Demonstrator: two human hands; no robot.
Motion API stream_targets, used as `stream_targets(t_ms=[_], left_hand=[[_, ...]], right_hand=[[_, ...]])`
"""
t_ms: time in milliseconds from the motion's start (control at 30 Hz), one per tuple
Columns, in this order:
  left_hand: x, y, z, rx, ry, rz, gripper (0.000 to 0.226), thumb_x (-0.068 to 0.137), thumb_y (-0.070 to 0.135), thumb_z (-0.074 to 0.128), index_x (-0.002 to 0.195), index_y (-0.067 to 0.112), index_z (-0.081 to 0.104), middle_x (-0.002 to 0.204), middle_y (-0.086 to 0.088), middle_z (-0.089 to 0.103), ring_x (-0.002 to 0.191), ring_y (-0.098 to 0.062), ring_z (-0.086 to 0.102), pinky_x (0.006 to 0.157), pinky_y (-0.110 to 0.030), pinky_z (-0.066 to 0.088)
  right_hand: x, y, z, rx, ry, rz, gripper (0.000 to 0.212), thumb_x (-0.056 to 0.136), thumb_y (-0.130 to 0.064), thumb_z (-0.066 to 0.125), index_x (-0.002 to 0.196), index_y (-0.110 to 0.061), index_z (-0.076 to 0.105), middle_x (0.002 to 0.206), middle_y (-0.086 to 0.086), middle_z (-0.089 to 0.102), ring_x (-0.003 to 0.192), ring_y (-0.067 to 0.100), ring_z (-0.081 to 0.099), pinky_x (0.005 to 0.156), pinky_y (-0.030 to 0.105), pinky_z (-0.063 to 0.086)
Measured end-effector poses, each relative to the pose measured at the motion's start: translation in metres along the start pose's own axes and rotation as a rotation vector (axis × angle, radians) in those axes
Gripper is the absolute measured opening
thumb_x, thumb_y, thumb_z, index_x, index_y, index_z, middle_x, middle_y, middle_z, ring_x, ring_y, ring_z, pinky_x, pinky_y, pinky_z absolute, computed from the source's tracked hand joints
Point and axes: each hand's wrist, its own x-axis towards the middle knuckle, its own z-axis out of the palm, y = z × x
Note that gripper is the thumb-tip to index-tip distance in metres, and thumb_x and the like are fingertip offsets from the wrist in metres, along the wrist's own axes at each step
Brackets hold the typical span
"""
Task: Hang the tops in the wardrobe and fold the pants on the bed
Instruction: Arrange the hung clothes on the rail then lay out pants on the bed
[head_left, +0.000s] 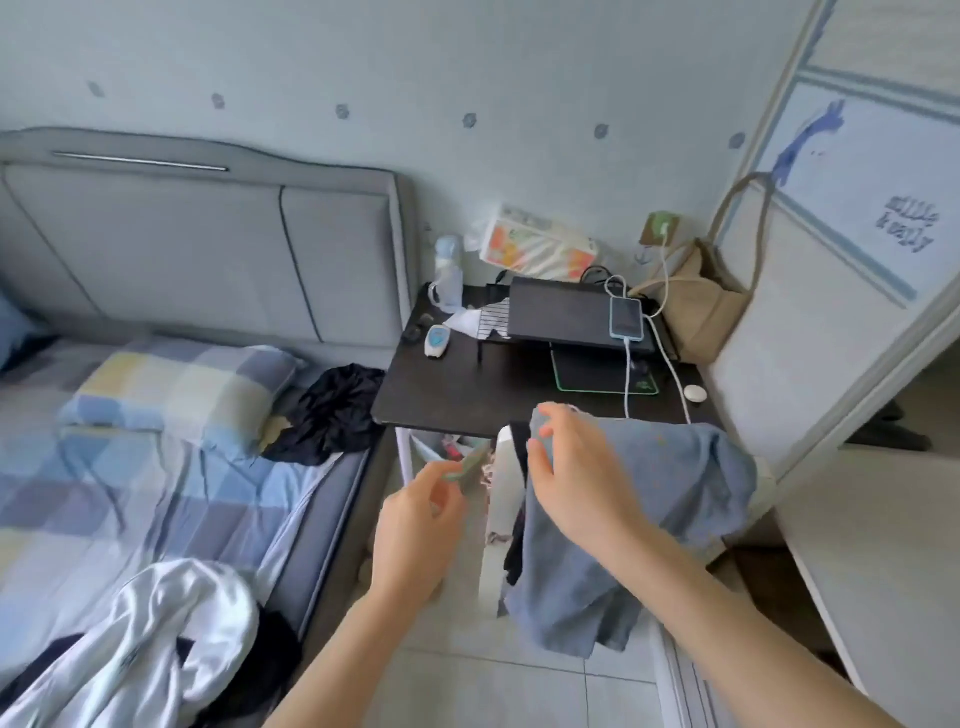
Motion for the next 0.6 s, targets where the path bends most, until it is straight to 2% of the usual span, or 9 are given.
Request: stream_targets(t_ms=[167, 300, 433, 533, 600], left_hand=[[-0.006, -0.092, -0.085, 0.031, 0.049, -0.218, 0.025, 0.095, 0.024, 0.05, 0.111, 0.039, 0.061, 0.08, 0.009, 0.07, 0.073, -0.002, 0.062, 0.063, -0.023, 0.049], [0.001, -0.165, -0.153, 0.085, 0.081, -0.361, 0.027, 0.092, 0.016, 0.051, 0.109, 0.032, 0.064, 0.073, 0.009, 0.07, 0.067, -0.005, 0.061, 0.064, -0.025, 0.047], [0.03, -0.223, -0.203, 0.111, 0.061, -0.486, 0.032, 0.09, 0.014, 0.048, 0.111, 0.033, 0.063, 0.074, 0.003, 0.071, 0.071, -0.013, 0.065, 0.073, -0.037, 0.054], [0.061, -0.251, -0.226, 0.116, 0.056, -0.542, 0.028, 0.09, 0.017, 0.052, 0.113, 0.03, 0.065, 0.081, 0.006, 0.068, 0.076, -0.012, 0.064, 0.073, -0.034, 0.053], [0.089, -0.269, -0.233, 0.115, 0.061, -0.567, 0.029, 0.09, 0.019, 0.055, 0.116, 0.026, 0.066, 0.089, 0.008, 0.067, 0.084, -0.012, 0.063, 0.074, -0.029, 0.046]], right_hand=[[0.012, -0.073, 0.093, 0.011, -0.209, -0.036, 0.036, 0.098, -0.028, 0.043, 0.132, -0.018, 0.044, 0.115, 0.001, 0.056, 0.112, 0.023, 0.049, 0.087, 0.04, 0.046], [0.029, -0.128, 0.167, -0.005, -0.346, -0.053, 0.037, 0.098, -0.029, 0.042, 0.133, -0.018, 0.045, 0.118, 0.0, 0.058, 0.114, 0.023, 0.05, 0.087, 0.037, 0.046], [0.056, -0.163, 0.228, -0.022, -0.429, -0.074, 0.035, 0.098, -0.028, 0.042, 0.13, -0.017, 0.048, 0.116, 0.001, 0.059, 0.112, 0.021, 0.051, 0.085, 0.035, 0.045], [0.08, -0.178, 0.264, -0.004, -0.479, -0.046, 0.035, 0.098, -0.026, 0.043, 0.13, -0.014, 0.05, 0.114, 0.001, 0.062, 0.113, 0.022, 0.05, 0.089, 0.036, 0.046], [0.101, -0.183, 0.288, -0.012, -0.507, -0.036, 0.034, 0.097, -0.026, 0.045, 0.128, -0.014, 0.051, 0.112, 0.0, 0.065, 0.11, 0.024, 0.054, 0.086, 0.037, 0.047]])
